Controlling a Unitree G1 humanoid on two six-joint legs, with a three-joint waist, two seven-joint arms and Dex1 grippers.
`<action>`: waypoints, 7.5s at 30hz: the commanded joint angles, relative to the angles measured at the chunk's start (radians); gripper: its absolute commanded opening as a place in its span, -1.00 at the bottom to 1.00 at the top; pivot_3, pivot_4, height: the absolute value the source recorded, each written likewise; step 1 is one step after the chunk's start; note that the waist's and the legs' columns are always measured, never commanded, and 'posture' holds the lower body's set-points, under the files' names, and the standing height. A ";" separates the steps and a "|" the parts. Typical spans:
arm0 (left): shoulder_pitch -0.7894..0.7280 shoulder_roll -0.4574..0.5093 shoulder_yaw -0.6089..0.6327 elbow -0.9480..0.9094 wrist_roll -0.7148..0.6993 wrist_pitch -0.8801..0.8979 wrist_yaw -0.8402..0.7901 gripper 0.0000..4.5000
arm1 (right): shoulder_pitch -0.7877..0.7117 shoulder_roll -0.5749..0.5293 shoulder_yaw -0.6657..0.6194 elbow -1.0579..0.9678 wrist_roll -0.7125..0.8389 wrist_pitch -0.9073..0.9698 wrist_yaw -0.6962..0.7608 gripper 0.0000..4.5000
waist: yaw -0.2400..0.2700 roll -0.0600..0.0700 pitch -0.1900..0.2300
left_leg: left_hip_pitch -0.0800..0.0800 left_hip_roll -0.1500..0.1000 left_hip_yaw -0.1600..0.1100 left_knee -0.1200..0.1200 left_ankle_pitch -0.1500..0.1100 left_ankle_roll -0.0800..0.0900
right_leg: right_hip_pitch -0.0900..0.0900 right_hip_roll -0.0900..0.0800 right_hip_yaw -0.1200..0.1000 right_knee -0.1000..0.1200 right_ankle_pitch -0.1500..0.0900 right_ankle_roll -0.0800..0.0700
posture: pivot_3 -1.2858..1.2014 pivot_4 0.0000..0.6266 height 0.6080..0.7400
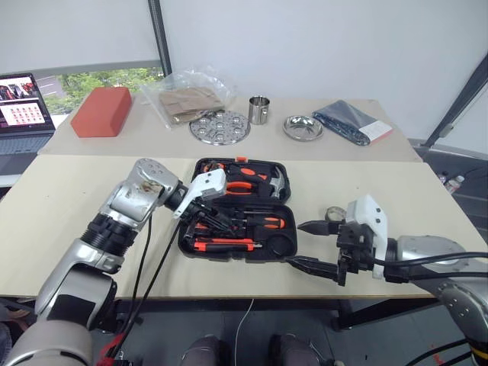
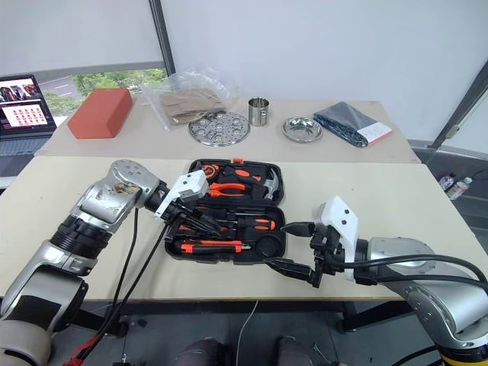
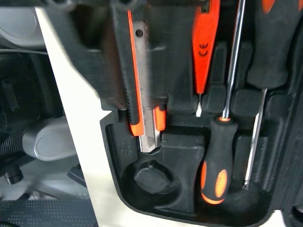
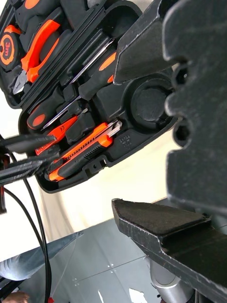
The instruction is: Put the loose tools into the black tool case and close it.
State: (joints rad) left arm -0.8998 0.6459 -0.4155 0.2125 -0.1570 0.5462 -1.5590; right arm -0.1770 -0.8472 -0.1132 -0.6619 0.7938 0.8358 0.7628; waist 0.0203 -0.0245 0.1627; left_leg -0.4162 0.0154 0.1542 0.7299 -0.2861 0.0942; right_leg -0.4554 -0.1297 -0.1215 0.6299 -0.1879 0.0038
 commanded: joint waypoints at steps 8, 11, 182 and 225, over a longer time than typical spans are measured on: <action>0.085 0.017 -0.154 0.035 0.199 -0.251 0.035 -0.98 | 0.014 -0.004 -0.033 -0.033 0.006 -0.014 -0.016 1.00 | -0.004 0.002 -0.001 | 0.001 0.000 0.000 0.000 0.000 0.000 | 0.001 0.000 0.000 0.000 0.000 0.000 | 0.03 -0.52 0.91; 0.081 -0.003 -0.140 0.068 0.219 -0.271 0.076 -0.98 | 0.029 -0.006 -0.043 -0.037 0.003 -0.016 -0.023 1.00 | -0.003 0.003 -0.002 | 0.003 0.000 -0.001 0.000 0.000 0.000 | 0.003 -0.001 0.000 0.000 0.000 0.000 | 0.03 -0.52 0.91; 0.019 -0.155 0.462 0.201 -0.095 -0.220 0.610 -0.99 | -0.634 0.375 0.088 0.710 -0.571 -0.240 -0.218 -0.99 | -0.031 0.009 0.004 | 0.003 -0.008 -0.008 -0.015 0.008 -0.008 | 0.004 -0.001 -0.001 -0.001 0.000 0.000 | 0.03 -0.52 0.91; -0.240 -0.220 0.203 0.961 0.229 -0.741 0.526 -0.99 | 0.083 0.015 0.211 0.174 -0.490 -0.476 0.238 -1.00 | 0.001 0.004 0.002 | 0.002 -0.005 -0.011 -0.009 0.006 0.002 | 0.014 0.004 -0.003 -0.006 -0.003 0.004 | 0.03 -0.52 0.91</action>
State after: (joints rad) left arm -1.1173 0.4228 -0.1974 1.1246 0.0395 -0.1444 -0.9969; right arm -0.0816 -0.8300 0.1116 -0.4776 0.2812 0.3409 1.0005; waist 0.0209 -0.0208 0.1642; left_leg -0.4149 0.0102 0.1434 0.7203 -0.2804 0.0961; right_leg -0.4418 -0.1261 -0.1244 0.6241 -0.1908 0.0081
